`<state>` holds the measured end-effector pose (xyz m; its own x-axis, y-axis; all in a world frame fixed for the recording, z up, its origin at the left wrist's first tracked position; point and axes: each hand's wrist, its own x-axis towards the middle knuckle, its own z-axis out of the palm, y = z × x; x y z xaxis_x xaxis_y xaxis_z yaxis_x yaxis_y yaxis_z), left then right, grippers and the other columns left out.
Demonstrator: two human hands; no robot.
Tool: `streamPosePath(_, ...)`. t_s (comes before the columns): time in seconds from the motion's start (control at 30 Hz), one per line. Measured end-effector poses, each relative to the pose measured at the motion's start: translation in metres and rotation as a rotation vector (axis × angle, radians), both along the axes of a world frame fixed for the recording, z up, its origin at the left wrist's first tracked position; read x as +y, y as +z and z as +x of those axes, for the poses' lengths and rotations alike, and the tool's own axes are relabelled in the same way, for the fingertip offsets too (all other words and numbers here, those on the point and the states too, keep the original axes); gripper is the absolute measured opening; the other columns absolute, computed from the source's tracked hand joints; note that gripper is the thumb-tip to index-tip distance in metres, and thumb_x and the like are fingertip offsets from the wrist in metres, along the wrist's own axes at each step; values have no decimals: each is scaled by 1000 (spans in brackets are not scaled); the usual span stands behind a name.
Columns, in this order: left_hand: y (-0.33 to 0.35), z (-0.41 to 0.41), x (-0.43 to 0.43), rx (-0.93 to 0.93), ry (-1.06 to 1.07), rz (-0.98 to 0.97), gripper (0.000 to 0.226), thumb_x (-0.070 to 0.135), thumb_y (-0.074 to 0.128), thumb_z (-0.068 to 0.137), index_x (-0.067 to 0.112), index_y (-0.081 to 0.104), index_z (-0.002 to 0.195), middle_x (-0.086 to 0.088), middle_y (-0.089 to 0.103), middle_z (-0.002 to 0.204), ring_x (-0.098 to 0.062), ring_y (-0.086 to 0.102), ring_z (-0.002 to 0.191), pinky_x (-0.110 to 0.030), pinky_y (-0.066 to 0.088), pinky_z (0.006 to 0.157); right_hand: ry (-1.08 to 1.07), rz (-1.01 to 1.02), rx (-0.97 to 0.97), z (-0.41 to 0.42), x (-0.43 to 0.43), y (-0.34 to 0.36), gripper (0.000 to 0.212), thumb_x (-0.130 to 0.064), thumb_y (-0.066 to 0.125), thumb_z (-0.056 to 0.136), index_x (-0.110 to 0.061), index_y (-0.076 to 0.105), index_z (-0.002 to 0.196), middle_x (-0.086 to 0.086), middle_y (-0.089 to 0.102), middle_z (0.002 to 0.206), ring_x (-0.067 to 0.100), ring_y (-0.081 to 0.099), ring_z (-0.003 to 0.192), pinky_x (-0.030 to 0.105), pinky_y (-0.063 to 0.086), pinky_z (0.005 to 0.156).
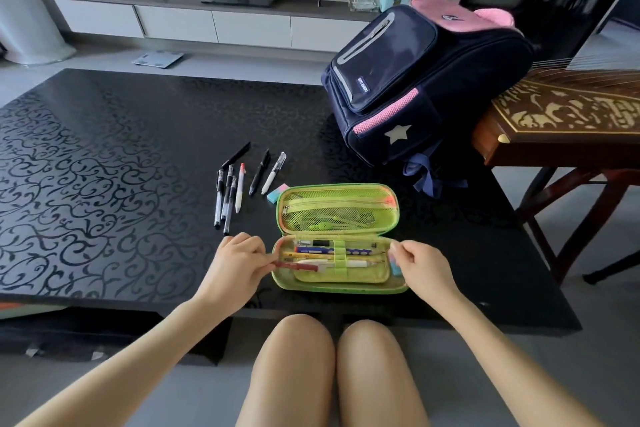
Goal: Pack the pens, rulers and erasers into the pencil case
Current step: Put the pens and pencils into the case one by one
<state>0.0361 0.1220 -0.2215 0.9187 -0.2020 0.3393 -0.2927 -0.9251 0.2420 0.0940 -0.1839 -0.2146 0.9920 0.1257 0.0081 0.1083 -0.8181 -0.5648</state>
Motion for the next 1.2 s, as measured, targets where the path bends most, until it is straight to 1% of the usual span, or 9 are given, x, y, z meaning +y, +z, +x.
streamPosePath(0.07, 1, 2, -4, 21, -48, 50, 18, 13, 83, 65, 21, 76, 79, 5, 57, 65, -12, 40, 70, -31, 44, 57, -14, -14, -30, 1, 0, -7, 39, -28, 45, 95, -7, 58, 65, 3, 49, 57, 16, 44, 56, 26, 27, 49)
streamPosePath(0.17, 9, 9, -15, 28, -117, 206, 20, 15, 86, 57, 24, 73, 68, 7, 57, 62, -16, 52, 61, -23, 36, 58, -14, -38, -89, 1, 3, -12, 38, -27, 45, 95, -5, 64, 69, 5, 54, 62, 20, 48, 64, 25, 29, 50)
streamPosePath(0.3, 17, 17, -21, 114, -202, 416, 28, 8, 82, 39, 25, 64, 52, 7, 53, 55, -16, 52, 51, -20, 42, 47, -10, -60, -130, 1, 8, -16, 38, -24, 46, 95, -4, 60, 66, 2, 46, 58, 20, 44, 64, 20, 25, 49)
streamPosePath(0.43, 17, 20, -16, 167, -277, 526, 29, 10, 82, 37, 28, 64, 51, 11, 53, 54, -13, 51, 49, -17, 42, 44, -3, -41, -158, -1, 10, -18, 26, -23, 53, 92, -7, 66, 76, 4, 57, 66, 23, 47, 70, 27, 33, 57)
streamPosePath(0.57, 16, 17, -17, 172, -283, 549, 28, 15, 85, 35, 28, 65, 50, 12, 53, 53, -11, 49, 48, -17, 40, 42, 41, -38, -160, -4, 10, -15, 12, -25, 63, 85, -15, 66, 80, -7, 50, 67, 18, 44, 74, 18, 31, 58)
streamPosePath(0.63, 19, 14, -15, 162, -282, 531, 29, 16, 87, 35, 28, 64, 48, 12, 53, 50, -12, 48, 46, -16, 40, 41, 62, -48, -139, -3, 9, -14, 10, -26, 66, 83, -17, 65, 82, -13, 44, 66, 15, 42, 75, 12, 28, 59)
streamPosePath(0.7, 22, 12, -13, 154, -288, 506, 29, 14, 87, 35, 26, 63, 46, 11, 51, 48, -13, 48, 45, -15, 41, 40, 63, -54, -132, -3, 7, -15, 10, -28, 66, 82, -18, 65, 82, -15, 41, 66, 14, 42, 76, 12, 28, 58)
streamPosePath(0.93, 21, 21, -24, 144, -329, 545, 32, 9, 82, 29, 28, 60, 43, 14, 52, 48, -10, 49, 46, -13, 38, 44, 98, -85, -153, -3, 8, -17, 8, -19, 60, 86, -17, 67, 90, -15, 41, 70, 15, 41, 78, 10, 28, 62)
streamPosePath(1.2, 14, 23, -23, 155, -352, 521, 32, 3, 79, 36, 27, 58, 44, 14, 54, 51, -12, 53, 52, -15, 44, 46, 86, -94, -165, -2, 11, -18, 8, -17, 60, 86, -17, 67, 88, -9, 49, 74, 15, 41, 78, 9, 27, 62)
